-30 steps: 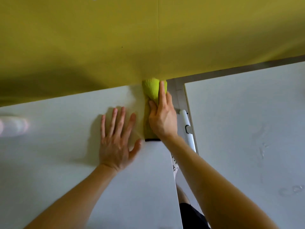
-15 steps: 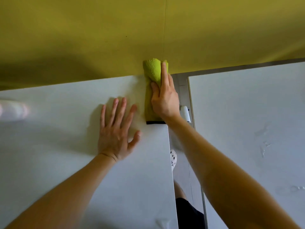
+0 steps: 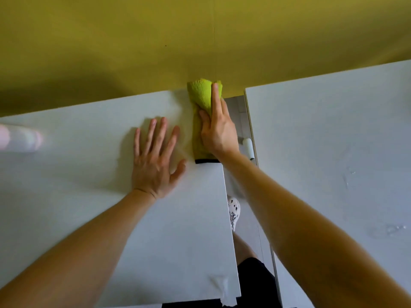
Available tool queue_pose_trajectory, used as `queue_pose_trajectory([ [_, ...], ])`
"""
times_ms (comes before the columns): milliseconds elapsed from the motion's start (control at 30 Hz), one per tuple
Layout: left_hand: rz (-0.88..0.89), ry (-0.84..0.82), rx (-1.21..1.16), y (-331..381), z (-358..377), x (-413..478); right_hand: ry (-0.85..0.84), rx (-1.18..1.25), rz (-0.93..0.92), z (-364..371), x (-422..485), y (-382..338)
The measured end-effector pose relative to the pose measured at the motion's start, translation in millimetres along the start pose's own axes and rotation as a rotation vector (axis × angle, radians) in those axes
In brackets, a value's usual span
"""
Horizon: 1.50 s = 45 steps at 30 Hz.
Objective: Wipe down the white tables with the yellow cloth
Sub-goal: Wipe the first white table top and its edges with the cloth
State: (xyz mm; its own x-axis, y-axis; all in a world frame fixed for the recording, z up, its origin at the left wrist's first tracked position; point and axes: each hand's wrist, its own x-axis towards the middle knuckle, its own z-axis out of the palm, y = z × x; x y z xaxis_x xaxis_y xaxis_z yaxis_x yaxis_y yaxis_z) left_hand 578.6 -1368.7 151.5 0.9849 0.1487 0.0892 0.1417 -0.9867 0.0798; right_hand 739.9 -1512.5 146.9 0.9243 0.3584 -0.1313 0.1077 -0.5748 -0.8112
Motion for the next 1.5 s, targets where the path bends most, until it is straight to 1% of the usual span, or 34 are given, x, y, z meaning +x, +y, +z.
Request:
queue_pose_trajectory([
  [100, 0.003, 0.02, -0.013, 1, -1, 1, 0.031, 0.006, -0.029, -5, -48, 10],
  [200, 0.007, 0.037, -0.012, 1, 0, -2, 0.028, 0.021, -0.024, -7, -138, 27],
  [367, -0.019, 0.05, -0.016, 5, 1, -4, 0.022, -0.007, 0.051, -16, -279, 54],
  [433, -0.019, 0.055, -0.008, 3, 2, -2, 0.014, -0.017, 0.071, -19, -315, 59],
  [500, -0.014, 0.048, 0.006, 2, 2, -1, -0.003, -0.017, 0.101, -22, -329, 63],
  [633, -0.025, 0.051, 0.014, 2, 0, 5, -0.042, -0.032, 0.092, -25, -296, 60],
  [700, -0.028, 0.065, 0.005, 0, 0, 7, -0.017, -0.033, 0.083, -20, -255, 54],
  [900, -0.022, 0.076, -0.007, -4, 0, 8, 0.137, -0.075, 0.006, 8, -107, 18],
  [1000, -0.025, 0.07, -0.028, -3, 1, 9, 0.168, -0.118, -0.033, 13, -45, 5],
  [1100, -0.032, 0.065, -0.032, -4, 2, 6, 0.159, -0.168, -0.083, 21, 10, -8],
  [1300, -0.065, 0.102, -0.065, 1, -4, 8, 0.129, -0.344, -0.309, 15, 56, -18],
  [1400, -0.071, 0.103, -0.086, 0, -9, 8, 0.116, -0.414, -0.37, 12, 62, -19],
  [1500, -0.017, 0.081, -0.138, -8, -13, 5, 0.086, -0.497, -0.401, 10, 63, -15],
])
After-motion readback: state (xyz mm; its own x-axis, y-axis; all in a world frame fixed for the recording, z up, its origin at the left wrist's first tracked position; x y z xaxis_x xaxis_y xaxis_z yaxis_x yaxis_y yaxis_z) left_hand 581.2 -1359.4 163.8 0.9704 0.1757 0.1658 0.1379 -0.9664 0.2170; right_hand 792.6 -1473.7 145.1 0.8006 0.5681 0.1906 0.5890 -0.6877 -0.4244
